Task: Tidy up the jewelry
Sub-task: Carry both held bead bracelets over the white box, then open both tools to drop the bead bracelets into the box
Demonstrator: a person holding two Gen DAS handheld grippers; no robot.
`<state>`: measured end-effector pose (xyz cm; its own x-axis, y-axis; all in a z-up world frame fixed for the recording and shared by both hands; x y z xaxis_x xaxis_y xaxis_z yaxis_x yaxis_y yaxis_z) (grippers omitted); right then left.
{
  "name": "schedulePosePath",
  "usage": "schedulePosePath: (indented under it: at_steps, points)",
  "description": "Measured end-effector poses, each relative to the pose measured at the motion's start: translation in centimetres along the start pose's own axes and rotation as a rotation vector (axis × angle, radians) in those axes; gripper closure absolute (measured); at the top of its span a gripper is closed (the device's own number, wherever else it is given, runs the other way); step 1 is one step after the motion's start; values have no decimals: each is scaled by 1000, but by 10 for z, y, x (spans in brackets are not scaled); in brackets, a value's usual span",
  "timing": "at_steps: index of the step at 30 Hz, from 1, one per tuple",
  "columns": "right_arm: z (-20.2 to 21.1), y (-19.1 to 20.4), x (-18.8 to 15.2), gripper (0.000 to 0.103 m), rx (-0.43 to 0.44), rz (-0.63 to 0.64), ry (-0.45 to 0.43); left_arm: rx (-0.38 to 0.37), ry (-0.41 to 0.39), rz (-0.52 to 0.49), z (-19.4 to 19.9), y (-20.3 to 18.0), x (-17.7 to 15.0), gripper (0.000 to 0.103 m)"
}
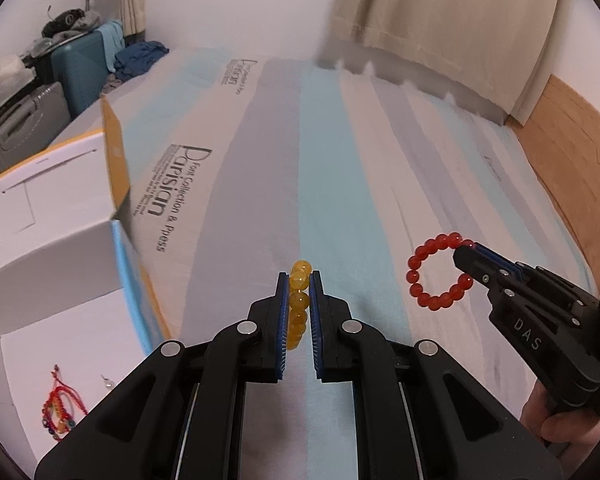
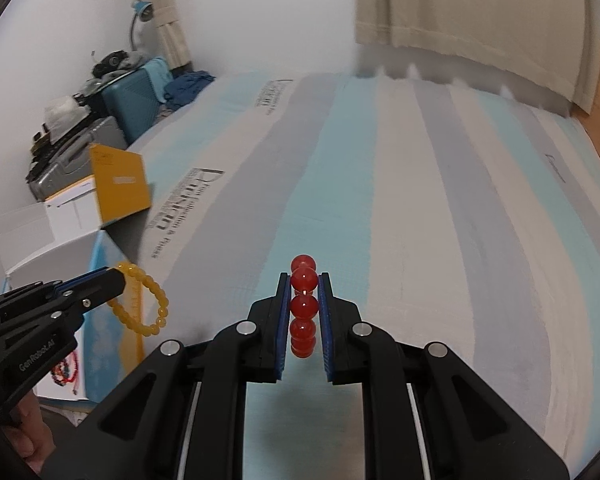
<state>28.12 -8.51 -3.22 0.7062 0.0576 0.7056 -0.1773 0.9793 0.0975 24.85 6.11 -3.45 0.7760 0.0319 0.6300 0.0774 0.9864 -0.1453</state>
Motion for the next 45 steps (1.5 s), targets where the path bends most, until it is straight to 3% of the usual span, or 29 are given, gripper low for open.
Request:
schedulePosePath:
  at_steps: [25,34,45]
  points:
    - [40,176,5,90,209,181,-65,175,-109,122,94,128,-13,93]
    - [27,241,-16,90,288,243,-15,237,-57,172,95,185,-42,93]
    - [-29,284,-63,90,311,311,145,335,70,247,73,249,-97,93]
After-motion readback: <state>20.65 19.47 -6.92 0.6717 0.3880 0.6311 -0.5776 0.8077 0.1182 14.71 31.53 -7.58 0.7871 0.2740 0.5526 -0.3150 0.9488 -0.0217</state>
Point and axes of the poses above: each gripper's, at about its wrist camera, not at the fingertips, and z roughly against the way its jaws point, y to its left, x to its top, the point moved 10 cm from there along -z, roughly the way its jaws point, and after that the axes turned 1 degree about -z, right-handed, at the moved point
